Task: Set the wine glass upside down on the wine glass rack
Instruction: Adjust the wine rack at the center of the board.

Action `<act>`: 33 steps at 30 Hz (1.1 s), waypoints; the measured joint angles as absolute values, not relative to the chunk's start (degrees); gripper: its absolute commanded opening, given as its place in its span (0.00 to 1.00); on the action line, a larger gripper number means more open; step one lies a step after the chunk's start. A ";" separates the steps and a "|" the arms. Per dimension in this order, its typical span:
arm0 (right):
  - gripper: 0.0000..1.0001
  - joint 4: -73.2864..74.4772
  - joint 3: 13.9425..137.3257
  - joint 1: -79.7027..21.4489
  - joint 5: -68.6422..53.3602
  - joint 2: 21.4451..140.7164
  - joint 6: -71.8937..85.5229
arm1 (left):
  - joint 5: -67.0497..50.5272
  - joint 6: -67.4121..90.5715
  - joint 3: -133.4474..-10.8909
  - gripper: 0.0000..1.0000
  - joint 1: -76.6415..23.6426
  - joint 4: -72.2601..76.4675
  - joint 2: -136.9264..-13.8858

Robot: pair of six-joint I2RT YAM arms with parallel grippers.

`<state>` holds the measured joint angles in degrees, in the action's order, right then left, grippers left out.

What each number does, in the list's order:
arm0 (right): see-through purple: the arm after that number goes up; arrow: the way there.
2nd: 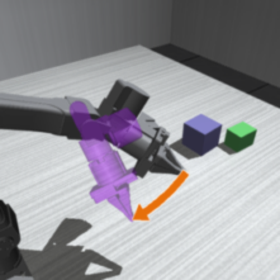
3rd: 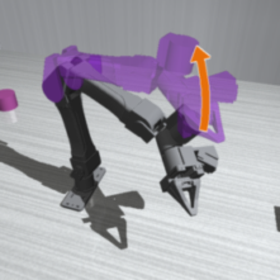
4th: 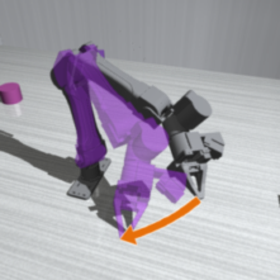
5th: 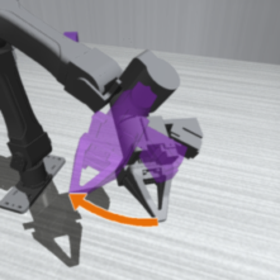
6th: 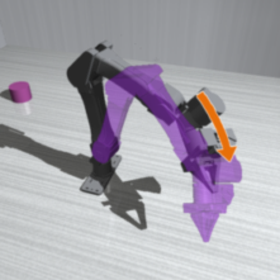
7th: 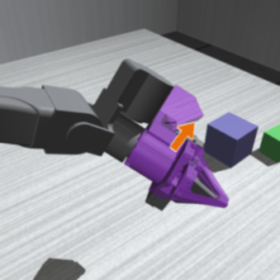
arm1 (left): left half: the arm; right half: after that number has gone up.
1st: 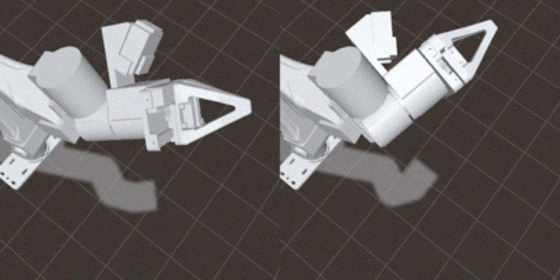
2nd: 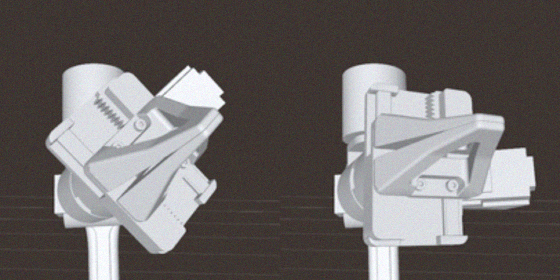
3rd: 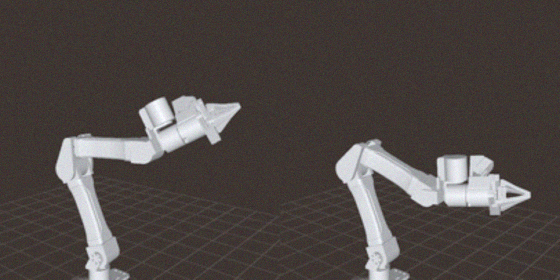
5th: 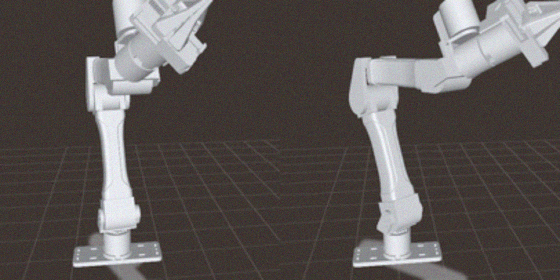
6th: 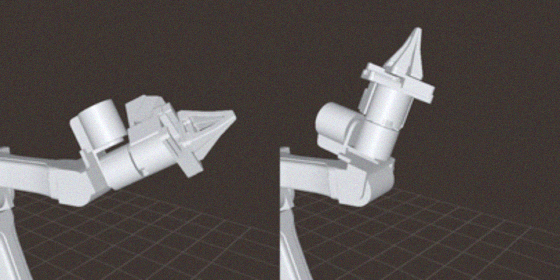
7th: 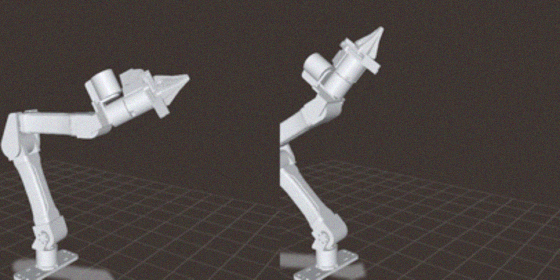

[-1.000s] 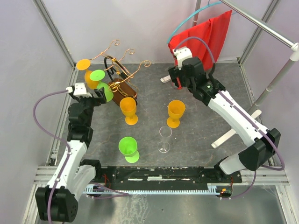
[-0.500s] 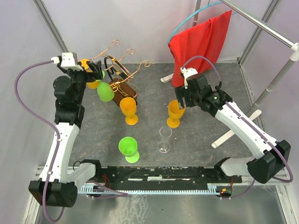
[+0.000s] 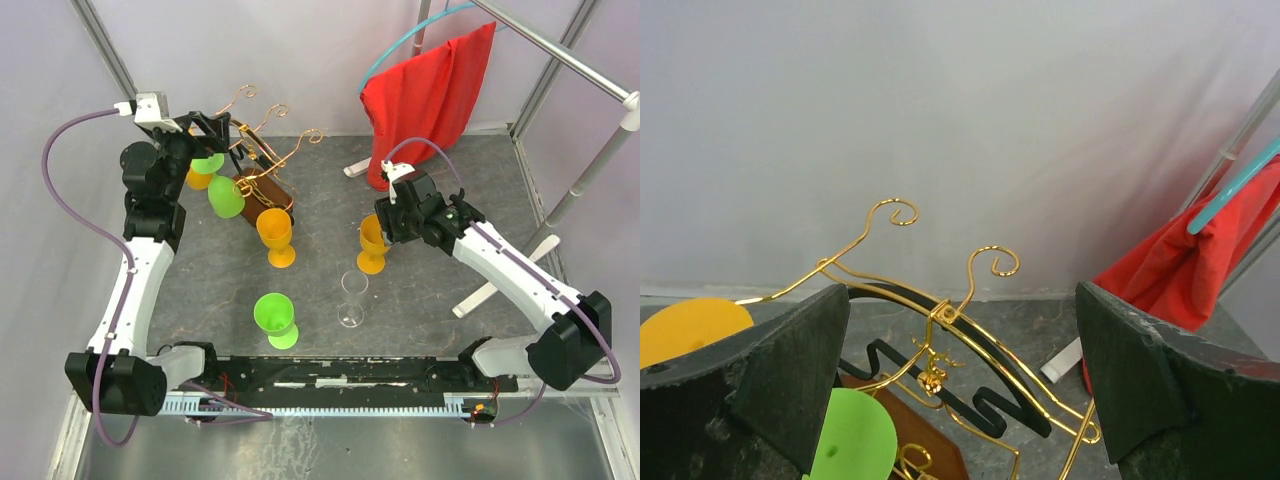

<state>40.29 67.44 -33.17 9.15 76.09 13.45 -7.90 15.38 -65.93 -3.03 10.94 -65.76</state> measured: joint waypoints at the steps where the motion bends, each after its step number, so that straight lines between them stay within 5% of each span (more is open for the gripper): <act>1: 0.60 39.81 67.35 -33.17 8.97 76.27 13.56 | -8.16 15.68 -66.04 0.99 -3.03 11.40 -65.98; 17: 0.09 38.06 68.38 -33.17 8.29 80.23 12.60 | -10.87 19.07 -67.29 0.99 -4.64 15.68 -67.85; 33: 0.01 42.68 78.85 -33.17 15.40 80.23 7.11 | -8.88 22.92 -74.32 0.99 -4.67 9.69 -71.33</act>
<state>42.68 78.85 -33.17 15.40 80.23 7.11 -8.88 22.92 -74.32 -4.67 9.69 -71.33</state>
